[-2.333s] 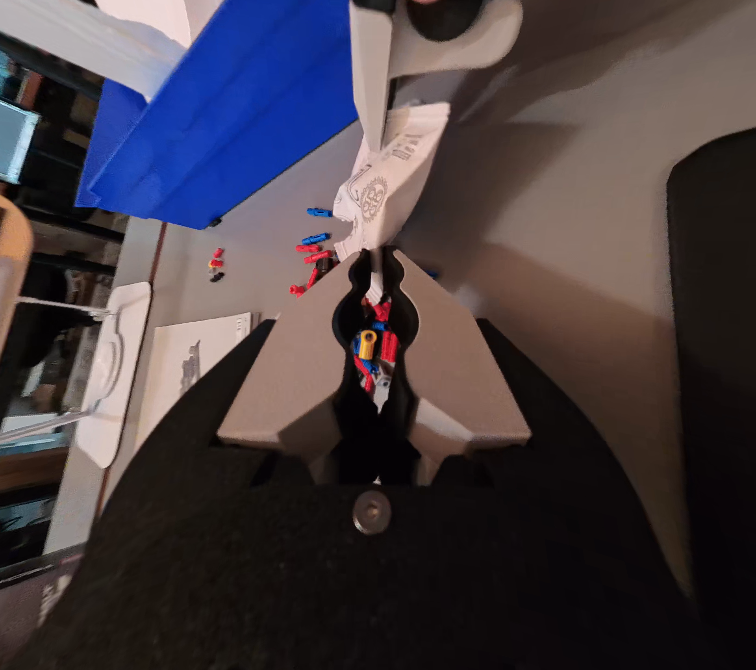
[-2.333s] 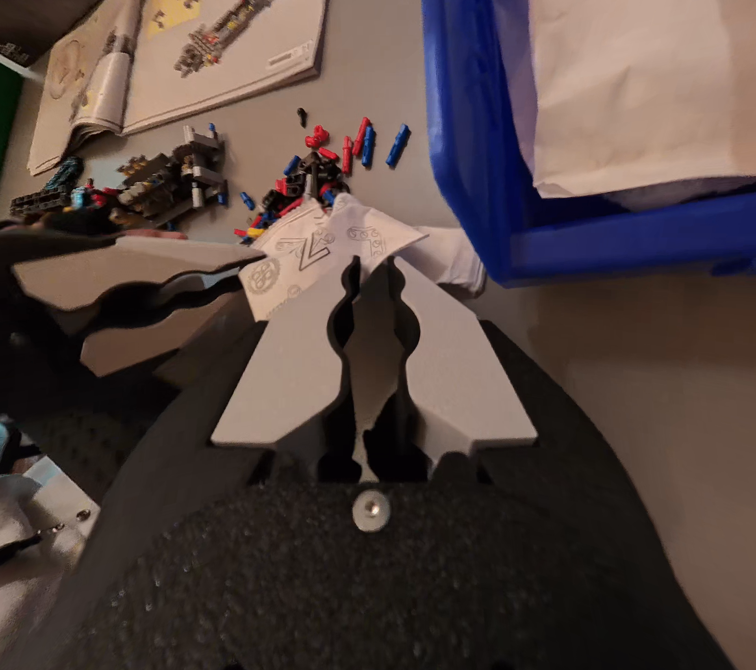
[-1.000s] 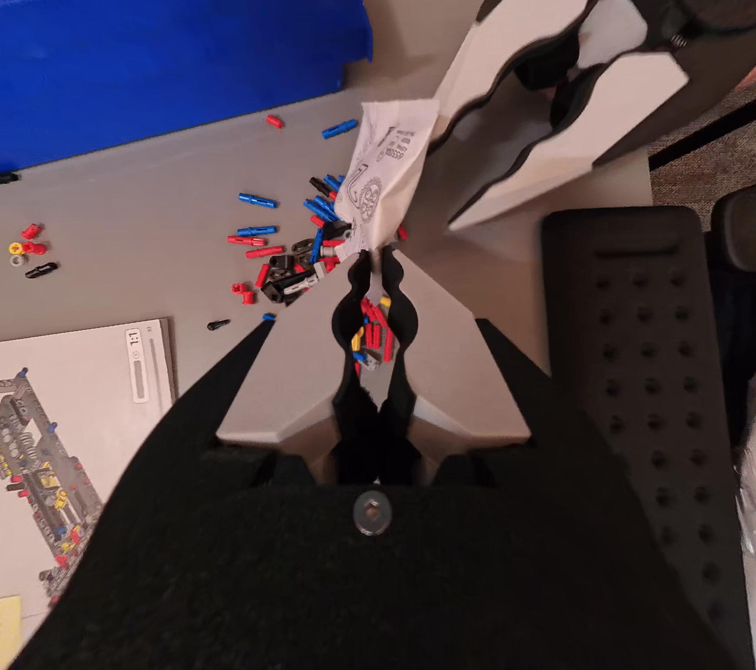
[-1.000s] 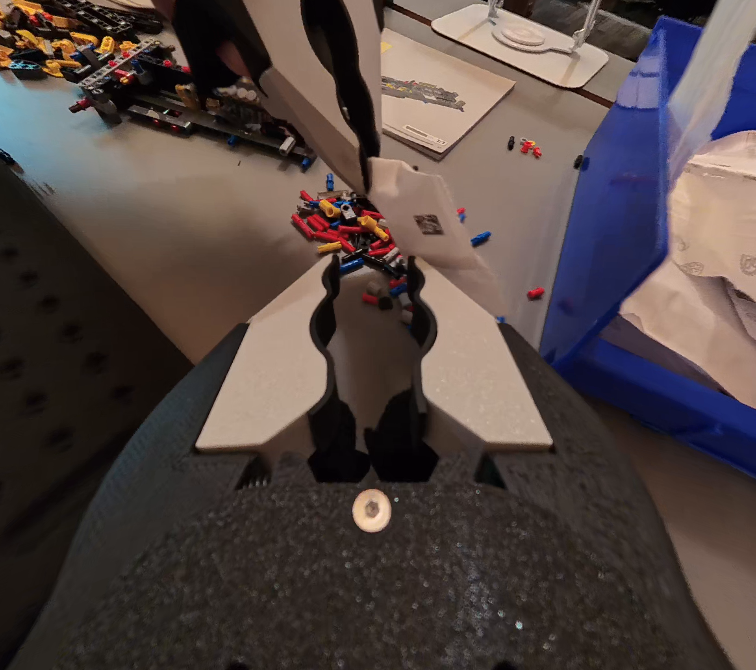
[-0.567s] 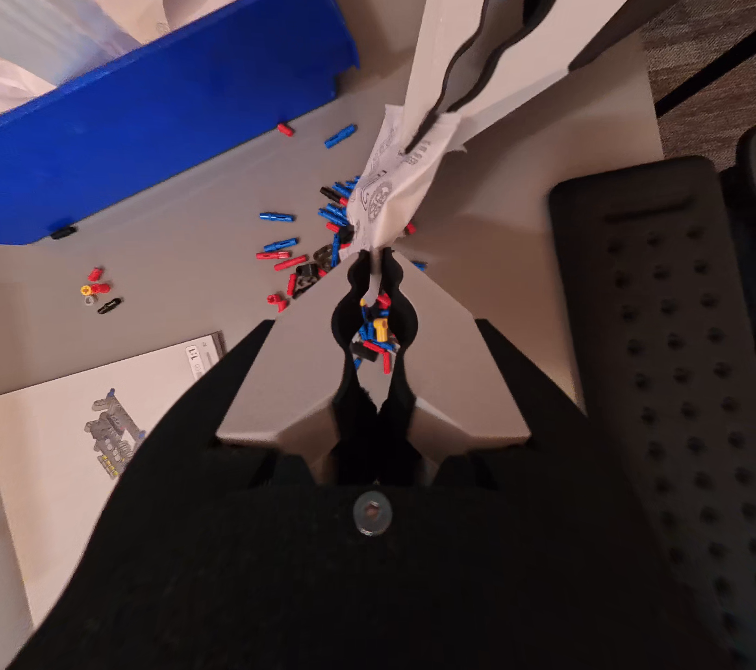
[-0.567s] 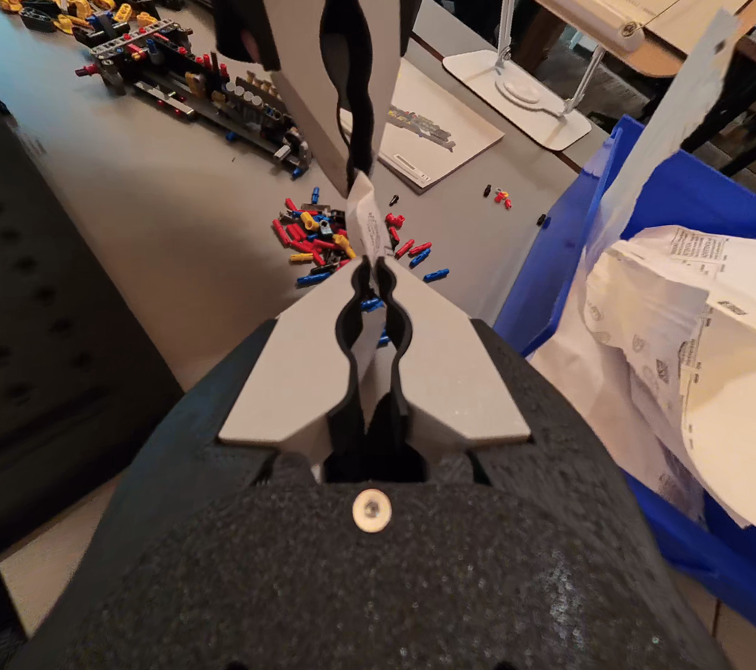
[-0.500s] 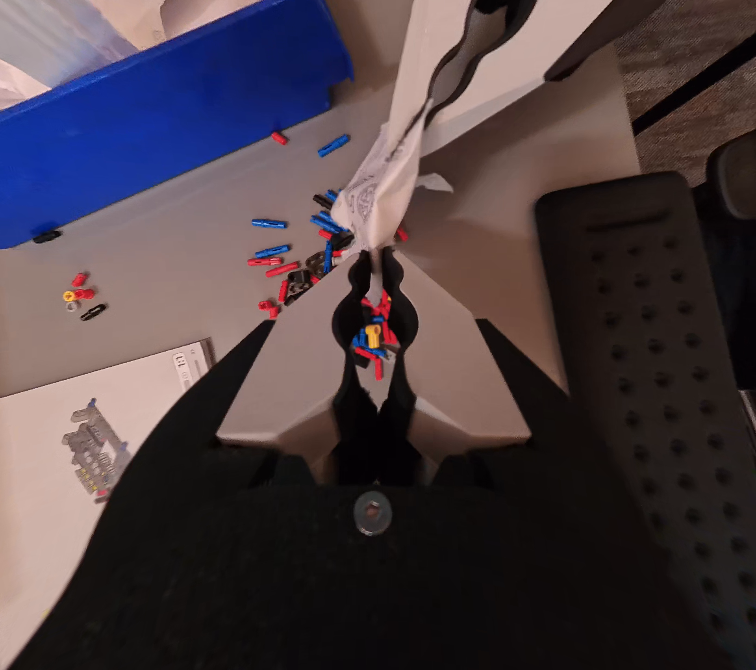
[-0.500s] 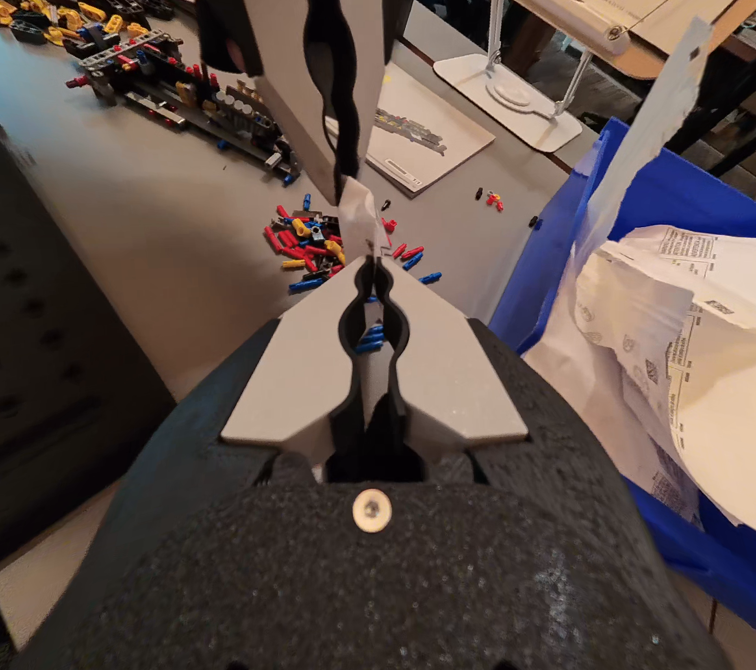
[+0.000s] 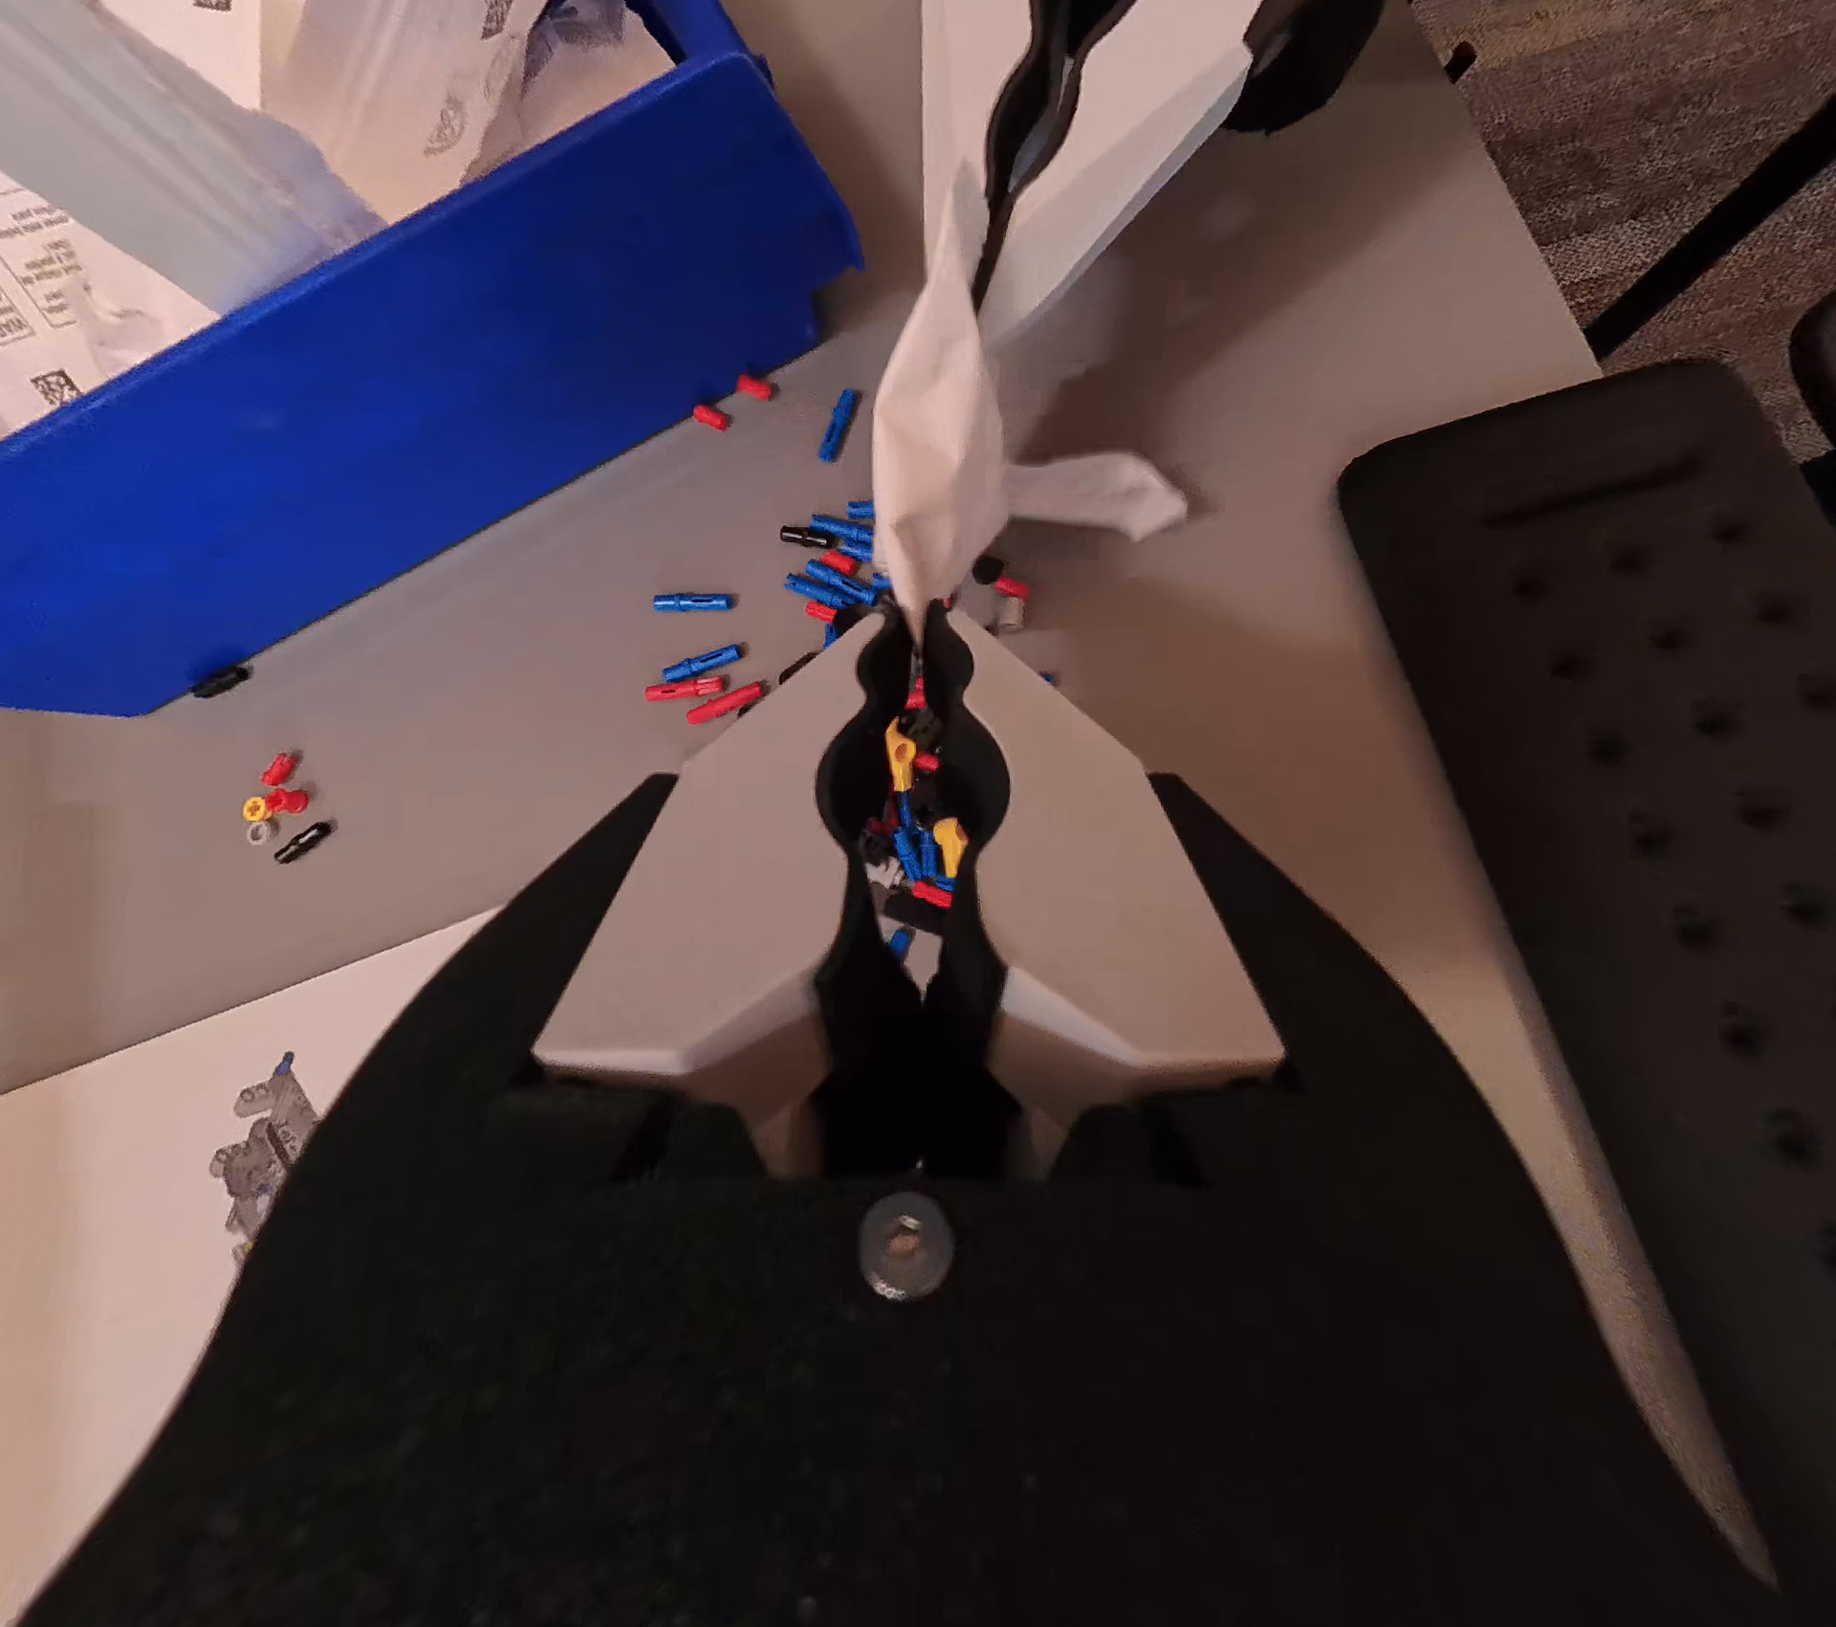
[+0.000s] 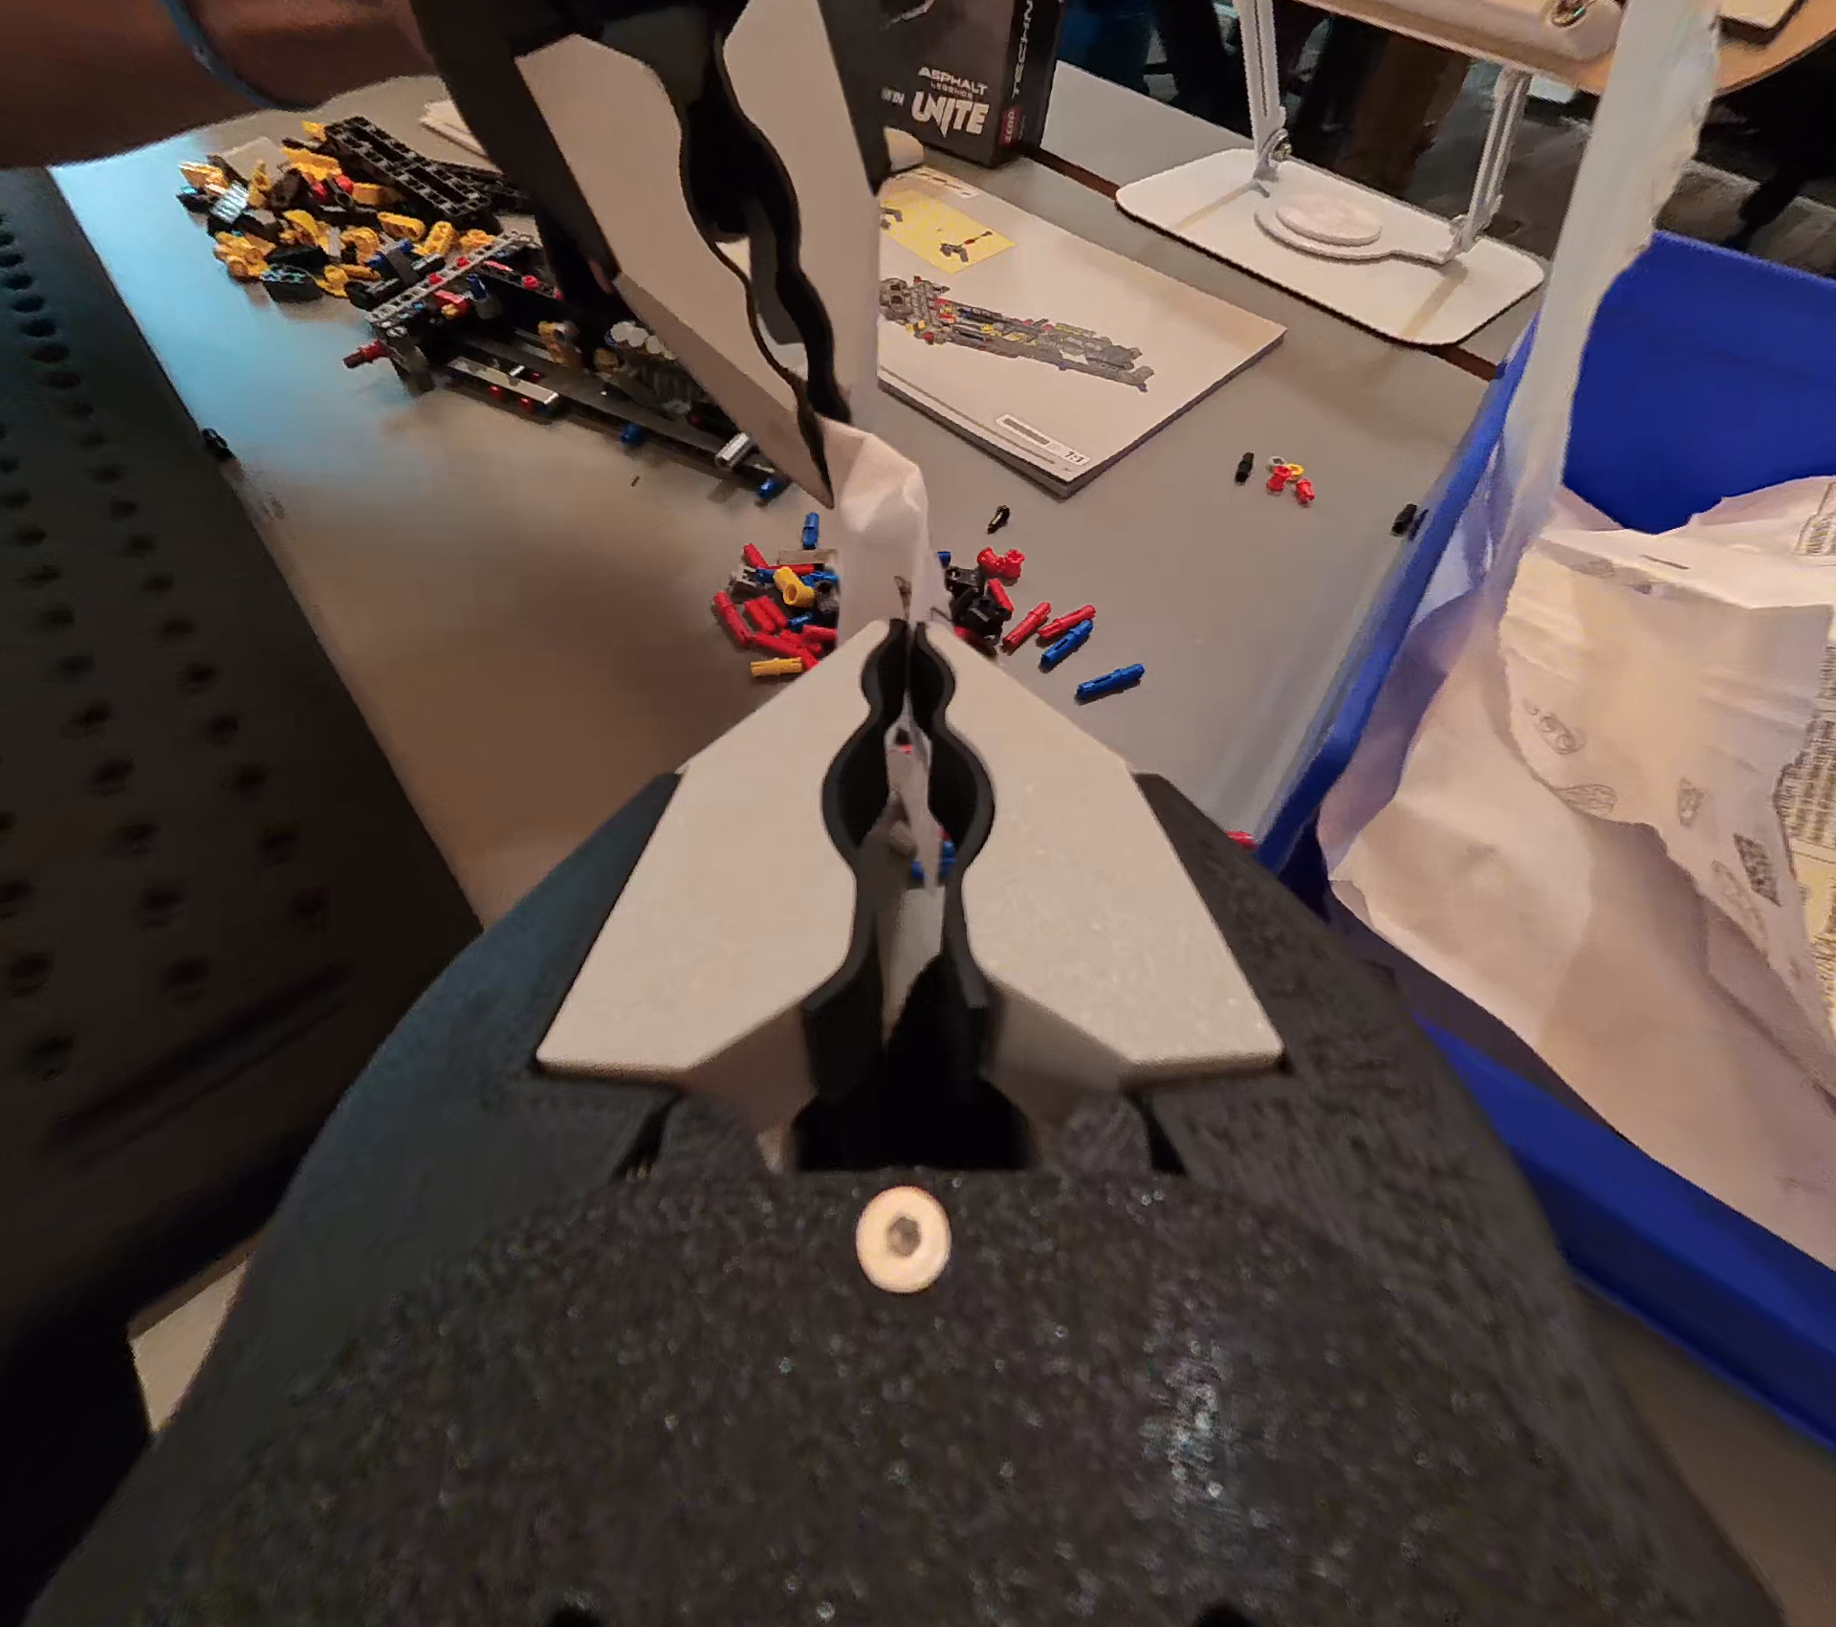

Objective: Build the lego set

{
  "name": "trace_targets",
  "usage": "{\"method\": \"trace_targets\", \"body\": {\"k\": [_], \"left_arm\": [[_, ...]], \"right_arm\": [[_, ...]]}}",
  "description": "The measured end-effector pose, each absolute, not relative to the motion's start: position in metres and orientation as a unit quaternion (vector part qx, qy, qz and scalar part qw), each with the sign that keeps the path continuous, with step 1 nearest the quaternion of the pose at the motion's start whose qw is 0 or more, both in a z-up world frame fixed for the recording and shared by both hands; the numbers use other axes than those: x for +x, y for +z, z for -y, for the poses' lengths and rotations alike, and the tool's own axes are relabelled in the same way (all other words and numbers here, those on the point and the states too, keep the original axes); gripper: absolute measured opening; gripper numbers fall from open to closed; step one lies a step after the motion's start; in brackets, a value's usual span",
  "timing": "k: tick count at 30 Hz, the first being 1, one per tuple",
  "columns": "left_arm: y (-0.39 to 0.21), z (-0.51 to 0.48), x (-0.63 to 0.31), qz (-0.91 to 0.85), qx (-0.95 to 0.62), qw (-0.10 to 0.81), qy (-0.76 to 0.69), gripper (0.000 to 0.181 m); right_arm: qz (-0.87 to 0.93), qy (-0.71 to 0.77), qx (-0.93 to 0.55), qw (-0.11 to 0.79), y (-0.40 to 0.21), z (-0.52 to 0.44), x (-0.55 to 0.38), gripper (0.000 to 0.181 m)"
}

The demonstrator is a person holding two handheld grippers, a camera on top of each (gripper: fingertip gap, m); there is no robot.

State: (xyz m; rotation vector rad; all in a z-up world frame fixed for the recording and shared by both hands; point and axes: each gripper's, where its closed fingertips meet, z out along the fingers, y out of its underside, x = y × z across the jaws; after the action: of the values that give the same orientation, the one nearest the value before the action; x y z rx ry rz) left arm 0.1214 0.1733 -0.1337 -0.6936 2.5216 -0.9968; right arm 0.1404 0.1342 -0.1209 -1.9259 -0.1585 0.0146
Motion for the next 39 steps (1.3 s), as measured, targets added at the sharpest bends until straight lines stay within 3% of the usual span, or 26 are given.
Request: {"method": "trace_targets", "body": {"k": [26,30,32,34,39], "left_arm": [[-0.118,-0.180,0.134,-0.870,-0.263,0.179,-0.378,0.000],[-0.103,-0.179,0.125,-0.845,-0.295,0.128,-0.427,0.000],[-0.097,-0.181,0.122,-0.832,-0.312,0.106,-0.447,0.000],[-0.094,-0.185,0.120,-0.816,-0.337,0.079,-0.463,0.000],[-0.084,-0.199,0.112,-0.788,-0.369,0.086,-0.485,0.003]], "right_arm": [[0.036,0.007,-0.798,0.602,-0.112,-0.137,0.149,0.000],[0.000,0.022,-0.800,0.600,-0.113,-0.126,0.155,0.027],[0.000,0.050,-0.792,0.608,-0.113,-0.128,0.150,0.025],[0.016,0.072,-0.787,0.612,-0.110,-0.130,0.139,0.000],[-0.124,0.253,-0.769,0.574,-0.089,-0.141,0.126,0.000]]}}
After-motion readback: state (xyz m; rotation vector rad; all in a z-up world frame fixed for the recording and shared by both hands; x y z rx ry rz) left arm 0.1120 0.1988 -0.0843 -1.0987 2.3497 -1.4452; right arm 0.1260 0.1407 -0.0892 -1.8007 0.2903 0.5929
